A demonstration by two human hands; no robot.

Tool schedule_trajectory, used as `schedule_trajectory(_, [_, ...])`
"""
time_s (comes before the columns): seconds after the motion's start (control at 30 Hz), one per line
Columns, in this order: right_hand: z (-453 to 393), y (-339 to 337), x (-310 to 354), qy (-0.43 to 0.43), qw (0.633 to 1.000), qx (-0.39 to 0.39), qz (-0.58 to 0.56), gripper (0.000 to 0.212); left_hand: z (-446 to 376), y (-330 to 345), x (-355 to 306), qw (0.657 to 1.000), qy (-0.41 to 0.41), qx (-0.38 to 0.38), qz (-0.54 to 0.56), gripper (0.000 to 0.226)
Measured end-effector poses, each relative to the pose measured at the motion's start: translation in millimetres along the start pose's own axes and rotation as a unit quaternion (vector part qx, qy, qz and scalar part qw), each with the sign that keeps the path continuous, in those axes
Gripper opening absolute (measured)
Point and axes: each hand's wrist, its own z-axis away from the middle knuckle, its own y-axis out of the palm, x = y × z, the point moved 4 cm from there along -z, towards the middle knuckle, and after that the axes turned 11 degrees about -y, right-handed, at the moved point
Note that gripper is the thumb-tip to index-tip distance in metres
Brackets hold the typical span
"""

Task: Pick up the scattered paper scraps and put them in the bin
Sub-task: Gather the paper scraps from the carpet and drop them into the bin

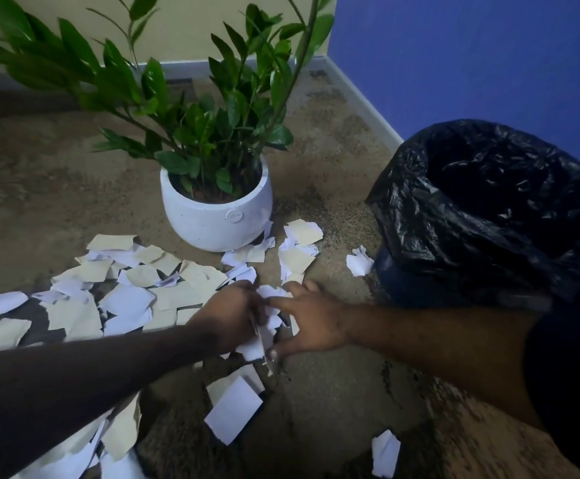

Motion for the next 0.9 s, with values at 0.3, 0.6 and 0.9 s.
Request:
schedule_trajectory(0.3, [11, 10, 23, -0.056, 0.998, -0.024, 0.033, 0.046, 15, -9, 26, 0.997, -0.021, 0.07, -0.012, 0.013])
schedule_trajectory(0.6, [16, 22, 7, -0.001, 0.999, -0.023, -0.043, 0.015, 14, 17, 20, 0.986, 0.057, 0.152, -0.023, 0.035])
schedule_trajectory(0.9, [29, 2, 10, 0.013, 0.993, -0.061, -0.103, 0.009, 20, 26, 17, 0.987, 0.032, 0.111, -0.114, 0.024])
